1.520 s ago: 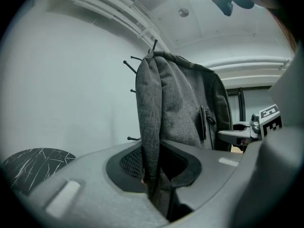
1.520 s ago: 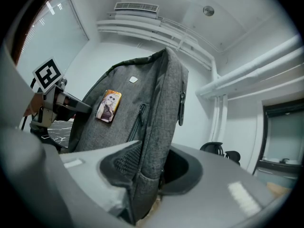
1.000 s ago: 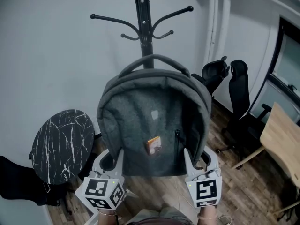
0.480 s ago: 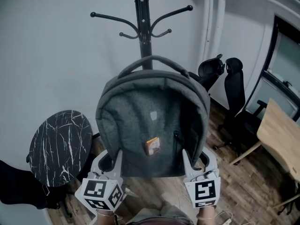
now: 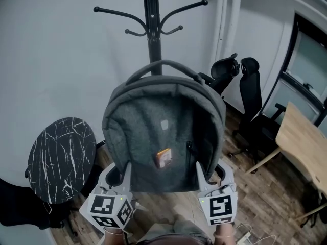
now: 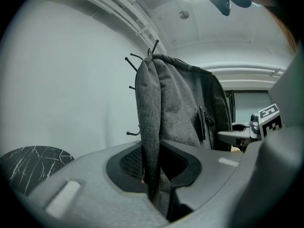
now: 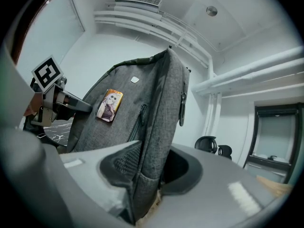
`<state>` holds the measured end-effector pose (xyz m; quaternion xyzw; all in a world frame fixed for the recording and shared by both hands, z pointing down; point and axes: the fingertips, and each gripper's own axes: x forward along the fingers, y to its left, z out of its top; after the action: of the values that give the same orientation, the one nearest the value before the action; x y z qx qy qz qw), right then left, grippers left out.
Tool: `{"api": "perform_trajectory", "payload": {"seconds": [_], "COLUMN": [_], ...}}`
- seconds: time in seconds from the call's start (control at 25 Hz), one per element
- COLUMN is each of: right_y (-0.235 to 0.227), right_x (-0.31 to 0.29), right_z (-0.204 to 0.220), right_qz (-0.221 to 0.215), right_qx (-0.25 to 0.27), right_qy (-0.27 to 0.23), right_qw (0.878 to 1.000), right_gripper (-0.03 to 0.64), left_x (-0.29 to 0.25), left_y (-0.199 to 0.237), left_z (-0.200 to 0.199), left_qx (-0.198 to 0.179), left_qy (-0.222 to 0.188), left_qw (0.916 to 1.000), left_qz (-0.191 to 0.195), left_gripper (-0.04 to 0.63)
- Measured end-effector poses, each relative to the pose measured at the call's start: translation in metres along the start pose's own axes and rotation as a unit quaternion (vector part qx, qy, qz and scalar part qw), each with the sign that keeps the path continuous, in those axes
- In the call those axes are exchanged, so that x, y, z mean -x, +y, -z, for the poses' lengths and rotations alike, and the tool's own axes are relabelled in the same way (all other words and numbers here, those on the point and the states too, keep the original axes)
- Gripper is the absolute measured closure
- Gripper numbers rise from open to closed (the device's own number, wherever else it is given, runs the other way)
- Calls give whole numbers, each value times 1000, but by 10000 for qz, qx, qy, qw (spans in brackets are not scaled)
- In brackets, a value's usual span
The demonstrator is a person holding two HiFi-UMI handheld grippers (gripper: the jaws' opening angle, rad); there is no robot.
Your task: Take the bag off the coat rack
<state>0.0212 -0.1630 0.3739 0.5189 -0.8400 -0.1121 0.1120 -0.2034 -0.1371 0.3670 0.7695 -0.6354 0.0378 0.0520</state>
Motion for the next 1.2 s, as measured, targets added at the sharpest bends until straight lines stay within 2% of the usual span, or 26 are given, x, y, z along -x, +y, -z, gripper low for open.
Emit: {"api": "perform_trajectory", "payload": {"seconds": [1.2], "right_y": [-1], "right_x": [0], "right_z": [8], "right_qz": [-112], "right_qx": [-79], "right_qy": [72], "right_qw": [9999], "right_gripper": [495], "left_x": [5], "left_y": [-6], "left_z": [6], "left_qx": [115], "left_qy": [93], "left_qw": [9998], "left_qz": [-135], "left_gripper": [525]}}
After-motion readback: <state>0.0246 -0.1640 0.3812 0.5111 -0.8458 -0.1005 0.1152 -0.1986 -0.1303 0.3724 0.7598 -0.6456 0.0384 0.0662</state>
